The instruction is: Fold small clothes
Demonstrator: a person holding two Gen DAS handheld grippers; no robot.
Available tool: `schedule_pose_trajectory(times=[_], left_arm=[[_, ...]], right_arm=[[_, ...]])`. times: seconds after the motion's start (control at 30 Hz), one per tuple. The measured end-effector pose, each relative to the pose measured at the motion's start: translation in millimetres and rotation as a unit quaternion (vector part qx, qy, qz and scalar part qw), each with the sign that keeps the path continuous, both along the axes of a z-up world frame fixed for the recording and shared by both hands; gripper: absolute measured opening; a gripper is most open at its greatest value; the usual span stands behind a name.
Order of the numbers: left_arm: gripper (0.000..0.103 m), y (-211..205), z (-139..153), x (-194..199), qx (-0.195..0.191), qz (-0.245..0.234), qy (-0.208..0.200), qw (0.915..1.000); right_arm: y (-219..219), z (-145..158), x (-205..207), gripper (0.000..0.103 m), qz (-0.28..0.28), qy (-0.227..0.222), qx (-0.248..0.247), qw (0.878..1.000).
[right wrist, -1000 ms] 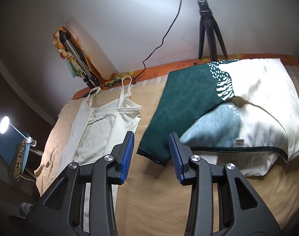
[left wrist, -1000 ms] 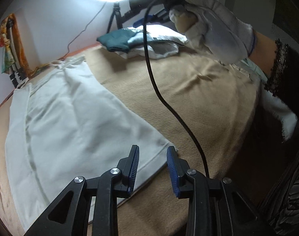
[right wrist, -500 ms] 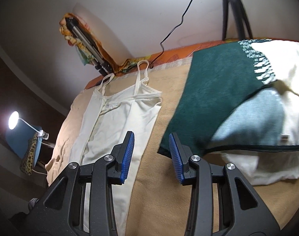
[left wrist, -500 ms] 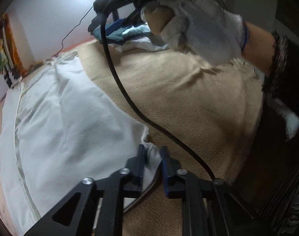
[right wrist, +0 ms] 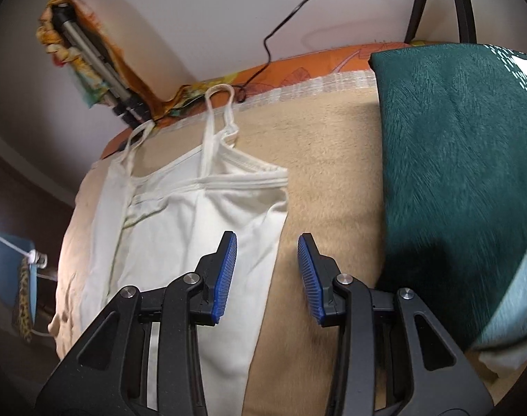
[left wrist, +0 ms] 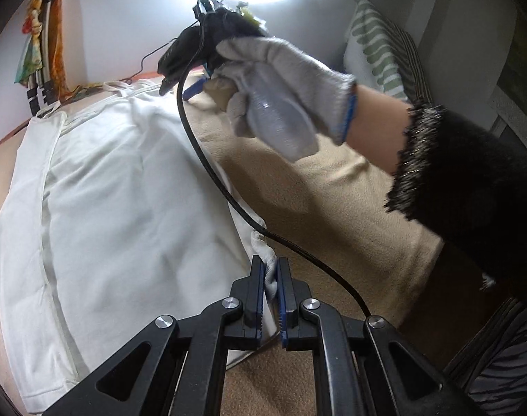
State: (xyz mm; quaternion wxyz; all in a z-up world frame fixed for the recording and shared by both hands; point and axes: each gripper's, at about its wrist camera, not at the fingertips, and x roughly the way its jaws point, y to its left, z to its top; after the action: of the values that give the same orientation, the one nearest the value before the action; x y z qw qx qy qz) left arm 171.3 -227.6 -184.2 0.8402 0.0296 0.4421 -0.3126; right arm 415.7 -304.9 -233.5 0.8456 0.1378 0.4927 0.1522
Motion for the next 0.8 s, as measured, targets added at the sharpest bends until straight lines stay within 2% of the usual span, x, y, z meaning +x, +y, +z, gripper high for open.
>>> schedule_pose_trajectory(times=[0.07, 0.1, 0.13, 0.17, 0.2, 0.5, 0.8], left_arm=[[0.003, 3.9, 0.3, 1.0, -0.009, 0.005, 0.004, 0.9999], [0.003, 6.0, 0.1, 2.1, -0.012, 0.007, 0.006, 0.9999], [0.003, 7.5, -0.3, 2.8, -0.016, 0.012, 0.004, 0.9998], [0.003, 8.9, -0.4, 2.6, -0.018, 0.014, 0.005, 0.9997], [0.003, 10.8, 0.3, 2.5, -0.021, 0.016, 0.004, 0.9996], [0.003, 45.6, 6.3, -4.8, -0.059, 0.048, 0.012, 0.997], [0.003, 92.7, 0.9, -8.4, -0.093, 0.101, 0.035, 0.9899]], right_arm=[[2.1, -1.3, 4.8, 0.039, -0.002, -0.005, 0.003, 1.0], [3.7, -1.0, 6.5, 0.035, -0.001, -0.007, 0.005, 1.0], [6.6, -0.5, 8.2, 0.028, 0.004, -0.009, 0.009, 1.0], [9.6, -0.3, 10.0, 0.011, 0.009, -0.007, 0.011, 1.0], [11.5, 1.1, 10.7, 0.007, 0.009, -0.009, 0.01, 1.0], [35.1, 34.1, 9.1, 0.004, 0.005, -0.034, 0.011, 0.999], [96.7, 44.4, 14.3, 0.003, 0.025, -0.038, 0.013, 0.999]])
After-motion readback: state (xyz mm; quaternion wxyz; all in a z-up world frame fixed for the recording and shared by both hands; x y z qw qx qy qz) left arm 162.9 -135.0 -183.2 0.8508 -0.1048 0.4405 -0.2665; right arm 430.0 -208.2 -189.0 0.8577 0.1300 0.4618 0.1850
